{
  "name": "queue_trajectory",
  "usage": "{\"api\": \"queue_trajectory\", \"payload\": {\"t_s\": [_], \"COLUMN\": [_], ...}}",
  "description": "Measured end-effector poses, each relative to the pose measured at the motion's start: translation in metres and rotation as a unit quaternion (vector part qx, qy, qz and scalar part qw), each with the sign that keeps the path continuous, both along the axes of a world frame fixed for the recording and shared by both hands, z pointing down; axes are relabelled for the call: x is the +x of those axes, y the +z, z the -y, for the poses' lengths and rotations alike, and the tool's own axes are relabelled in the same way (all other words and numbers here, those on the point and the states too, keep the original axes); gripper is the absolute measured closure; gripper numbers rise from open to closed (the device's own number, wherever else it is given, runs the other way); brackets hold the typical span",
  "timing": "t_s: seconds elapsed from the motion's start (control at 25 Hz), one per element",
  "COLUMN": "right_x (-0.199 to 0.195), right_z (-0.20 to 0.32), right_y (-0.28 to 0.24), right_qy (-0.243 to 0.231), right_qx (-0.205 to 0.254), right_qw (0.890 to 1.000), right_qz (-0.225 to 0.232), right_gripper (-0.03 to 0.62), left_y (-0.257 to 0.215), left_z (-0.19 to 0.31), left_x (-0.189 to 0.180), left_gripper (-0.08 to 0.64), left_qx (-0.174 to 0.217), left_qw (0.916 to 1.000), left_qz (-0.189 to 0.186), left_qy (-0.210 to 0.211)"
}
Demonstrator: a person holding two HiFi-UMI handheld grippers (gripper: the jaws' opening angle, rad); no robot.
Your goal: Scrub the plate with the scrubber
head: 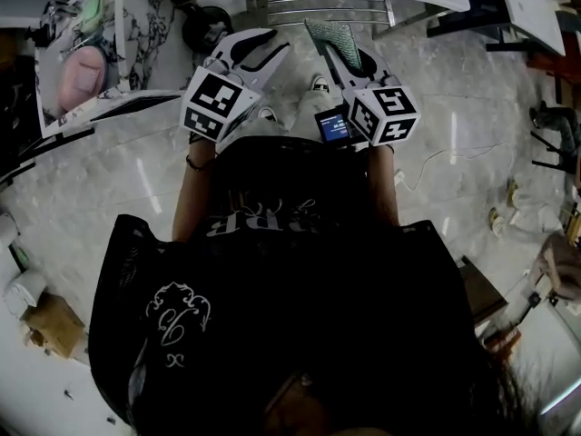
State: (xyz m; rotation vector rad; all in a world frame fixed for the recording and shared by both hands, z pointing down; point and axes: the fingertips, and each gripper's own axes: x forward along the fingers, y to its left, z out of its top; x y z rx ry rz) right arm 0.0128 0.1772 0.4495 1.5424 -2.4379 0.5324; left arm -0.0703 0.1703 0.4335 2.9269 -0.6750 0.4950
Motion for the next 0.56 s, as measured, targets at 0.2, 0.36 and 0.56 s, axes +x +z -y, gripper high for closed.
{"api": "queue_trajectory", "payload": {"t_s": [0.2,0.36,0.56], "right_x": [0.011,0.021,0.024], "right_z": [-0.007,-0.007,-0.004], "right_y": [-0.001,-0.006,-0.009], "right_qy": [0.013,0.025,0.028], "right_qx": [0.003,0.007,0.009], "right_qw": [0.999,0.999,0.999], "right_qz": [-0.029,-0.033,-0.035], "right_gripper": [0.506,0.506,0.506], "left_y": [-0.002,-0.006,-0.006], "left_z": [-0.007,-0.006,-0.003], "left_x": [-0.002,-0.005,-0.008], "left_gripper": [0.440,0.440,0.440], "left_qx": [0.007,0.010,0.009], "left_qw": [0.9999,0.9999,0.9999], "left_qz": [0.005,0.000,-0.003], "left_qy": [0.008,0.006,0.004]}}
